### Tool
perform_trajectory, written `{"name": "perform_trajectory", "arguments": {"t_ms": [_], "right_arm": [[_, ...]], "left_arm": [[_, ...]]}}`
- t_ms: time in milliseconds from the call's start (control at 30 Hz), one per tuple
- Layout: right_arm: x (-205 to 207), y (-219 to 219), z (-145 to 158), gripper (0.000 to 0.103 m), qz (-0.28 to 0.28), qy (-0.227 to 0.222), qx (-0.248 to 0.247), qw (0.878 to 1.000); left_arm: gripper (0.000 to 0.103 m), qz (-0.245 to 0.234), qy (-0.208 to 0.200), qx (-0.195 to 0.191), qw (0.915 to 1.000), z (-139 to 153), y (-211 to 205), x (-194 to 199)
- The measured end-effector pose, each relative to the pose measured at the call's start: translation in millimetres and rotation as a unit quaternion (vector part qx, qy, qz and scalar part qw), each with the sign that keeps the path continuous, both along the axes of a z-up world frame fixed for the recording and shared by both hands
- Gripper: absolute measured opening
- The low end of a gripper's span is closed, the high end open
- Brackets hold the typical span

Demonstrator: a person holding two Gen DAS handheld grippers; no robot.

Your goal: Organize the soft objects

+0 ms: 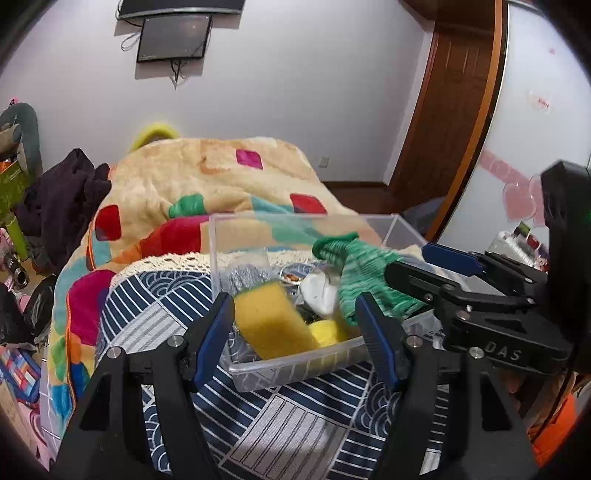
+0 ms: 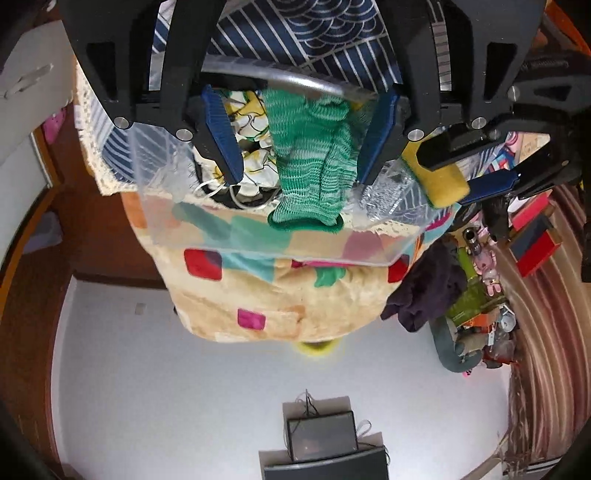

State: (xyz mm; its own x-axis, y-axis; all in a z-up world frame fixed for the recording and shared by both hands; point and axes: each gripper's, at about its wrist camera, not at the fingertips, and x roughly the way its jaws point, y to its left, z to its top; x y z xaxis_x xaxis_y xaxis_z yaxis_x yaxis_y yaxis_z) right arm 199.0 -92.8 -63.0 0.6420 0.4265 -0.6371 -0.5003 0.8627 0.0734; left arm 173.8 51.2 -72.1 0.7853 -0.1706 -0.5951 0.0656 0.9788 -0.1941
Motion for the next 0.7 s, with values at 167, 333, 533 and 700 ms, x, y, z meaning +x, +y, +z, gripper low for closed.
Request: {"name": "perform_trajectory", "arguments": {"t_ms": [167, 333, 533, 700], "right_arm": [[-21.3, -4.7, 23.9, 0.065, 0.001, -0.051, 0.001, 0.999], [-45.5, -18.9, 49.1, 0.069, -0.001, -0.088, 0.033, 0.996], [-77.4, -30.7, 72.0, 0.079, -0.009, -0.139, 0.054, 0.989], [-102.1, -36.8, 83.3, 0.081, -0.010, -0.175, 0.060, 0.983]], "left_arm": [[0.067, 0.015, -0.053, 0.009, 0.9984, 28.7, 0.7, -30.0], [0.068, 0.016, -0.114, 0.035, 0.9927, 56.3, -11.8, -64.7], [0.077, 0.015, -0.158, 0.027, 0.9870, 74.7, -20.4, -100.9], [0.090, 0.014, -0.185, 0.029, 0.9822, 80.5, -28.5, -126.1]]}}
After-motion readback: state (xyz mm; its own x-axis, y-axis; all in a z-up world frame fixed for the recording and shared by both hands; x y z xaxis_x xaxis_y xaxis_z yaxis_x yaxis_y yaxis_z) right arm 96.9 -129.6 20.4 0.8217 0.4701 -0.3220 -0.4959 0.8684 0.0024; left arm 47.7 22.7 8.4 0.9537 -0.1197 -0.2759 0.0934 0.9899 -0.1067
